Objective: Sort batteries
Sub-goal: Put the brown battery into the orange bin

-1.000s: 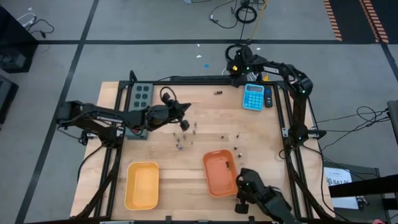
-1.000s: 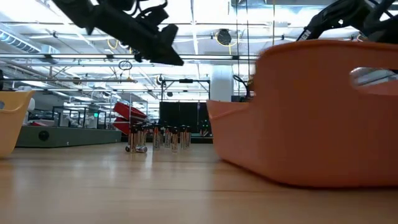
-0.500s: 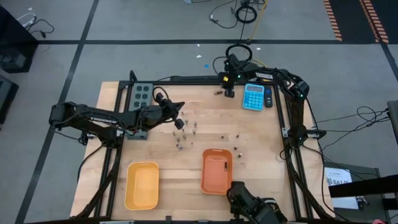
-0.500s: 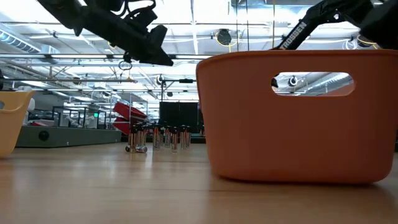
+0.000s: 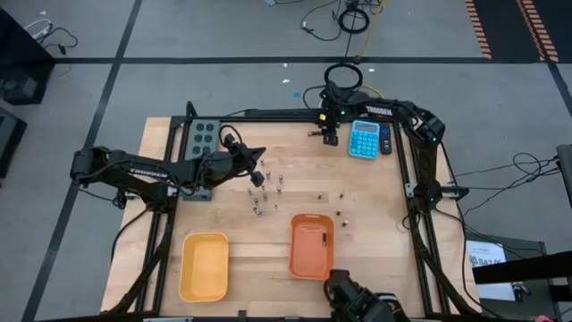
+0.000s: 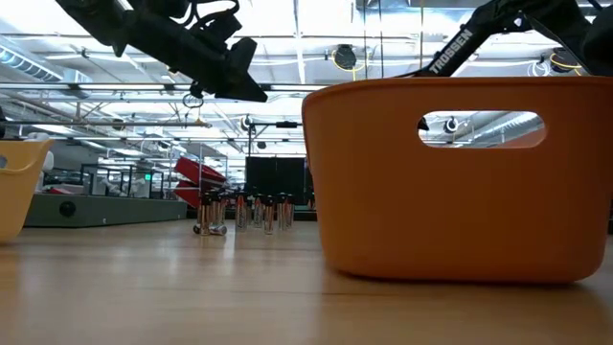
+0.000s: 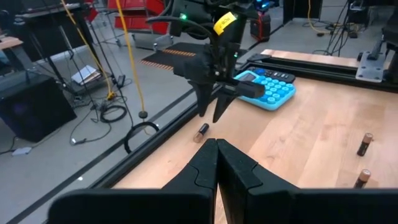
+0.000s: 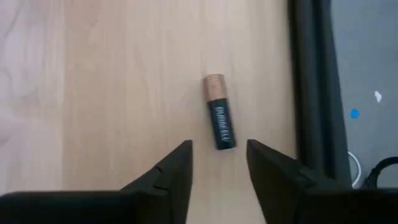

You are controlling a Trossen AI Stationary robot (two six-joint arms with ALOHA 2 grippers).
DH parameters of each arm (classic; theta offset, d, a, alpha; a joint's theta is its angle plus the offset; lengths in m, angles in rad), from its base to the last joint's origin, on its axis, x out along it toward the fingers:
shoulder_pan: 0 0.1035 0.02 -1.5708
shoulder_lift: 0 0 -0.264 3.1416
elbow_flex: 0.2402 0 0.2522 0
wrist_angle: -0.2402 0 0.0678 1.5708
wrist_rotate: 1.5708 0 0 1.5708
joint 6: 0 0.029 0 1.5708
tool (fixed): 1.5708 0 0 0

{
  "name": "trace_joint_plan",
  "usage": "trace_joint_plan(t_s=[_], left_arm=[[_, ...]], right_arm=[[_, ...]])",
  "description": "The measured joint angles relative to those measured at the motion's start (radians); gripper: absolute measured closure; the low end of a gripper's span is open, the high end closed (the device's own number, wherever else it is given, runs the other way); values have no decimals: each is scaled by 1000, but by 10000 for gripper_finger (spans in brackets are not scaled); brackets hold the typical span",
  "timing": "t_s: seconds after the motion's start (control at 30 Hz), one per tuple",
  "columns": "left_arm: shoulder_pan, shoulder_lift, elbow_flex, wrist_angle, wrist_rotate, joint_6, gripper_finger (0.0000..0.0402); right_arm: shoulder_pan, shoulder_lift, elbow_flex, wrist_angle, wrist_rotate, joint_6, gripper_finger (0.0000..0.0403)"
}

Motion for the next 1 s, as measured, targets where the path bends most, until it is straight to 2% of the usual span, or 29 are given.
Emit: trace_joint_plan(t_s=[0.2,0.3,0.43,0.6,1.0], left_arm=[[0,0,0,1,1,1,388],[0,0,0,2,2,8,388],[0,0,0,2,5,8,388],[-1,0,0,-1,5,3,388],[-6,0,0,-10,6,2,388]], right_arm=[[23,2,0,12,5,-1,207],[53,5,0,37,10,-1,206],[101,4,0,38,-57,-2,214],[107,-35,0,16,-52,17,224],[61,-67,-13,-86,111,53,214]])
